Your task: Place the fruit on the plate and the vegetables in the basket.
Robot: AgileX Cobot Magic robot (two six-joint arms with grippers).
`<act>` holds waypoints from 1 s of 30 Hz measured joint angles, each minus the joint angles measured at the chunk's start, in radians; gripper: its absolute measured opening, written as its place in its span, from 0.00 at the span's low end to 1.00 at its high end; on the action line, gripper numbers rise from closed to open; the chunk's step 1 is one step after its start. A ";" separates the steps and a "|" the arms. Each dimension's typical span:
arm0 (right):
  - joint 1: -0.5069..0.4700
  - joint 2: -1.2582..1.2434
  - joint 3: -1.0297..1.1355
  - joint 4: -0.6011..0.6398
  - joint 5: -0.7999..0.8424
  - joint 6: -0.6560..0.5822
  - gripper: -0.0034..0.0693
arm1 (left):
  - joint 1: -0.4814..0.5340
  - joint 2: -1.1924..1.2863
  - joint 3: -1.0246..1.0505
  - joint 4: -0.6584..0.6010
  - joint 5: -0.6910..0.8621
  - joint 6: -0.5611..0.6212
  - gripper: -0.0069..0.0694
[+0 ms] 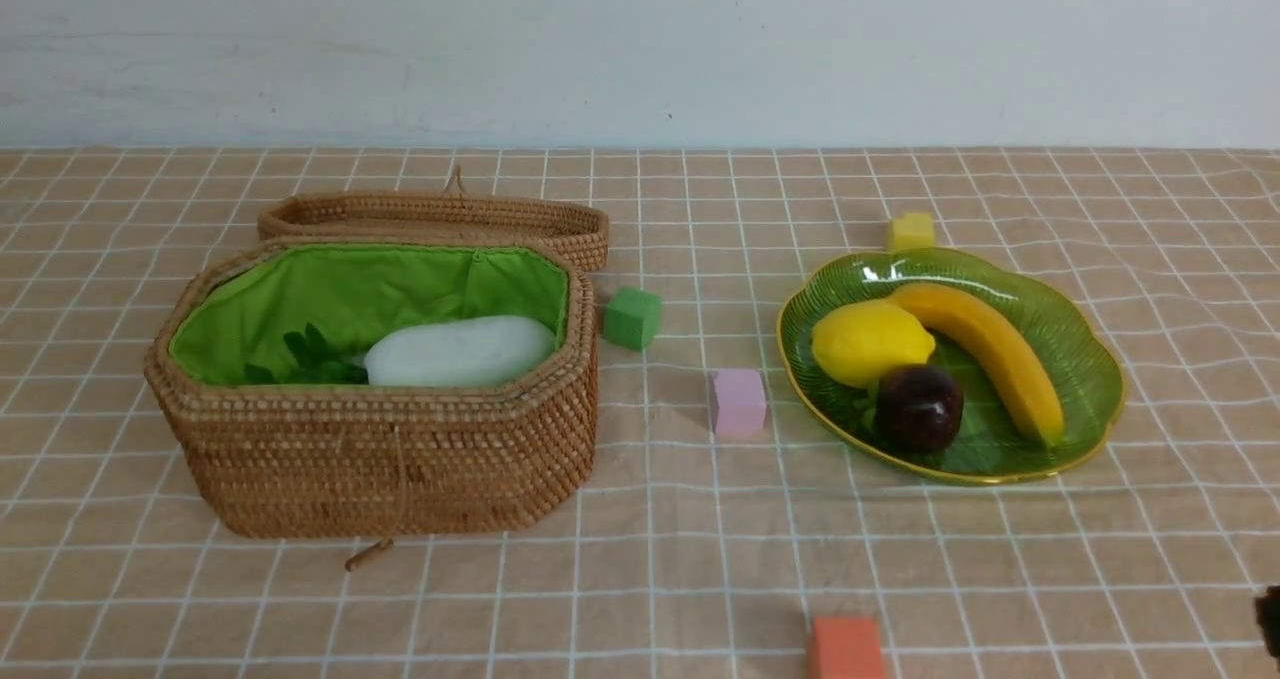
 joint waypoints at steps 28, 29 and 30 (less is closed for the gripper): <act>-0.432 -0.661 0.737 0.133 -0.518 -0.149 0.04 | 0.000 0.000 0.000 0.011 0.029 0.000 0.10; -0.432 -0.661 0.737 0.133 -0.518 -0.155 0.04 | 0.000 0.000 0.000 0.011 0.029 0.000 0.10; -0.432 -0.661 0.737 0.133 -0.518 -0.149 0.04 | 0.000 0.000 0.000 0.011 0.029 0.000 0.10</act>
